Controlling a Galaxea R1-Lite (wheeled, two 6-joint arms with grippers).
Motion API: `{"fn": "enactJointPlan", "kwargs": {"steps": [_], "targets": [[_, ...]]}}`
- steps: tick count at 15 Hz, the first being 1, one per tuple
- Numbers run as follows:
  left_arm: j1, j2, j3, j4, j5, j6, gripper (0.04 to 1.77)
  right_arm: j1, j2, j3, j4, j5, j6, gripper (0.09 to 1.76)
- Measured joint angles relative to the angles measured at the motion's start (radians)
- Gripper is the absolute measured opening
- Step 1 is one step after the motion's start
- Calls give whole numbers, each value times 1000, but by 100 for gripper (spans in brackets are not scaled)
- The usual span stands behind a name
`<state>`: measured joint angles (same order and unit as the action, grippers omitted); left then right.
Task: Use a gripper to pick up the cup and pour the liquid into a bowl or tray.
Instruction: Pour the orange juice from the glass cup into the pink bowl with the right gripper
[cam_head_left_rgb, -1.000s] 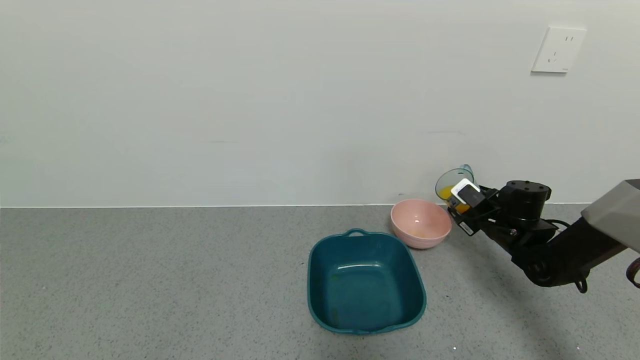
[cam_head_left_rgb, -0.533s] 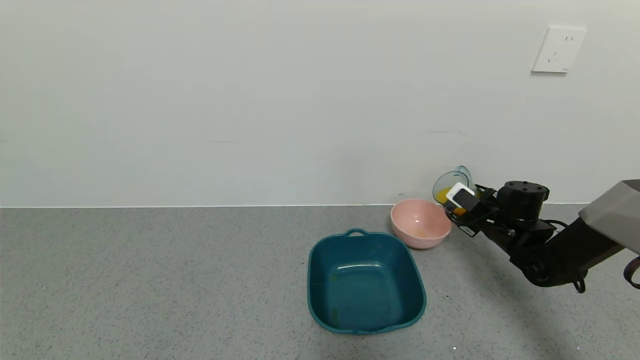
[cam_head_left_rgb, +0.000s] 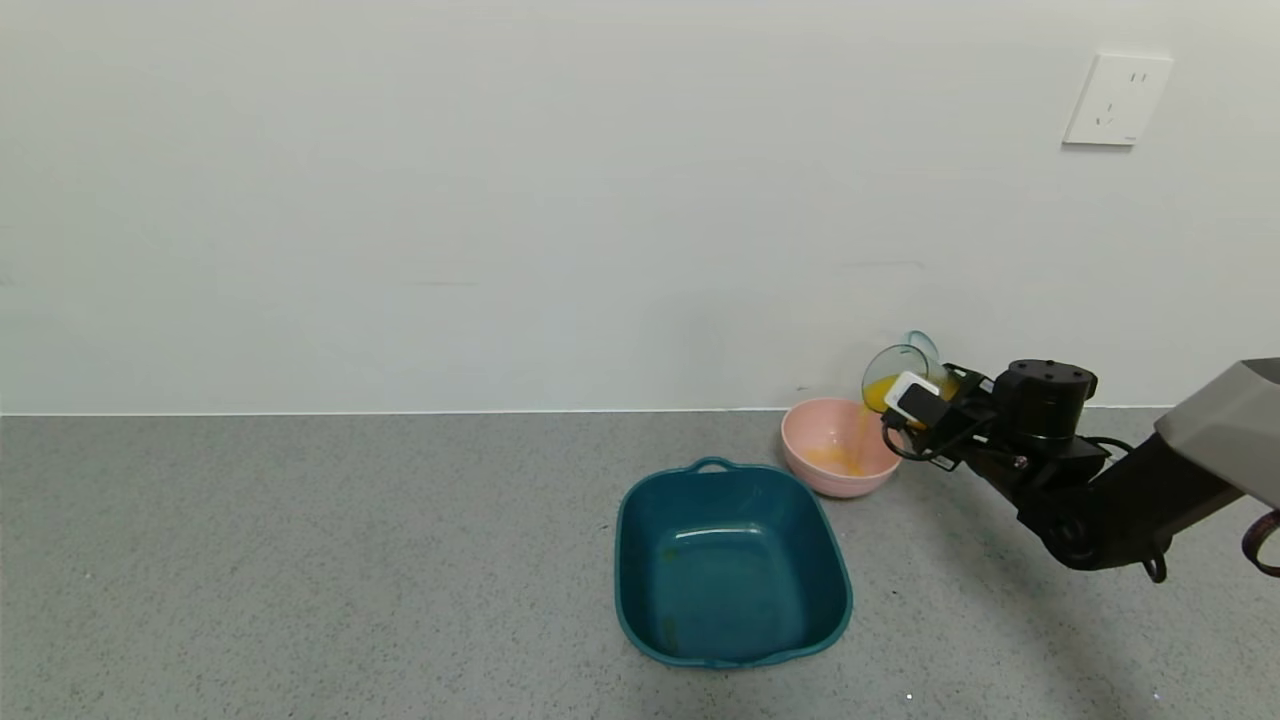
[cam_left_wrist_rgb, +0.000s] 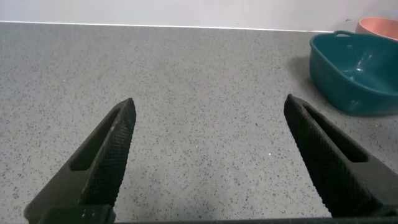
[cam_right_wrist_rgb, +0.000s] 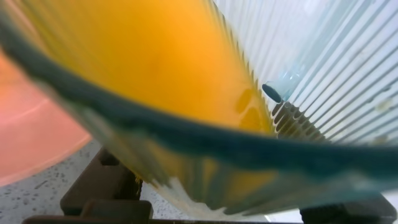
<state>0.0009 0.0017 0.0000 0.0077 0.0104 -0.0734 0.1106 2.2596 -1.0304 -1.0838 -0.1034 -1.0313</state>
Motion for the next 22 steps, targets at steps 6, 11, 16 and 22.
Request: {"fn": "enactJointPlan", "kwargs": {"steps": [6, 11, 16, 22], "targets": [[0, 0, 0, 0, 0, 0, 172, -17, 4, -14, -1, 0, -90, 134], [0, 0, 0, 0, 0, 0, 172, -17, 6, -21, 1, 0, -147, 134], [0, 0, 0, 0, 0, 0, 172, -17, 12, -44, 0, -16, -206, 134], [0, 0, 0, 0, 0, 0, 172, -24, 12, -49, -7, -32, -280, 134]]}}
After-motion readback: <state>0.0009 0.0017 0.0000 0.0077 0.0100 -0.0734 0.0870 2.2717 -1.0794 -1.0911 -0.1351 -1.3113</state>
